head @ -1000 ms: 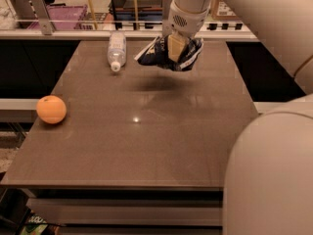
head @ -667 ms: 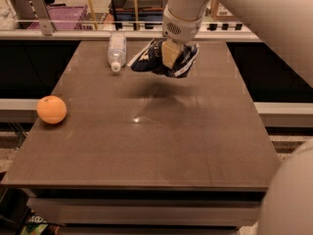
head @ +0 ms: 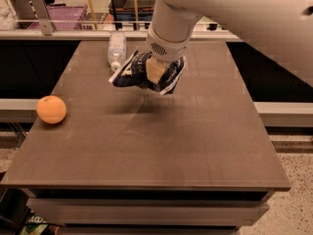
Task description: Move blue chip bag near orange
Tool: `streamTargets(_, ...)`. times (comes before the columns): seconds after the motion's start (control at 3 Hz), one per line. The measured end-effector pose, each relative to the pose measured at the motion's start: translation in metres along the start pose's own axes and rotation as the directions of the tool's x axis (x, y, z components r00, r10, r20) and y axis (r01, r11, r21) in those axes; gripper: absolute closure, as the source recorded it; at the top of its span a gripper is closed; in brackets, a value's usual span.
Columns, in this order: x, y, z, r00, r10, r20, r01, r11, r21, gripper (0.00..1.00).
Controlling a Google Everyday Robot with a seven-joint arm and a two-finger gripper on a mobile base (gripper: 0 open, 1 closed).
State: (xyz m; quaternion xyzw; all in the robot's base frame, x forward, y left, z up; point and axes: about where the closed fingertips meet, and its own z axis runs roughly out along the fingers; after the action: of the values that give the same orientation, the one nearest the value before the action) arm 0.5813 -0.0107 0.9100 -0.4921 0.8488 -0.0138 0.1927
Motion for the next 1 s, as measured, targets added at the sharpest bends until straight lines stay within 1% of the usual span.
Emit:
streamTargets(0.33, -0.010, 0.028, -0.001, 0.998, -0.045, 0.049, 0.044, 0.9988, 0.020, 1.00)
streamTargets(0.67, -0.023, 0.046, 0.001, 0.990, -0.090, 0.108, 0.089, 0.9958, 0.022, 1.00)
streamTargets(1.0, -0.037, 0.066, 0.011, 0.981, -0.095, 0.167, 0.095, 0.9955, 0.004, 1.00)
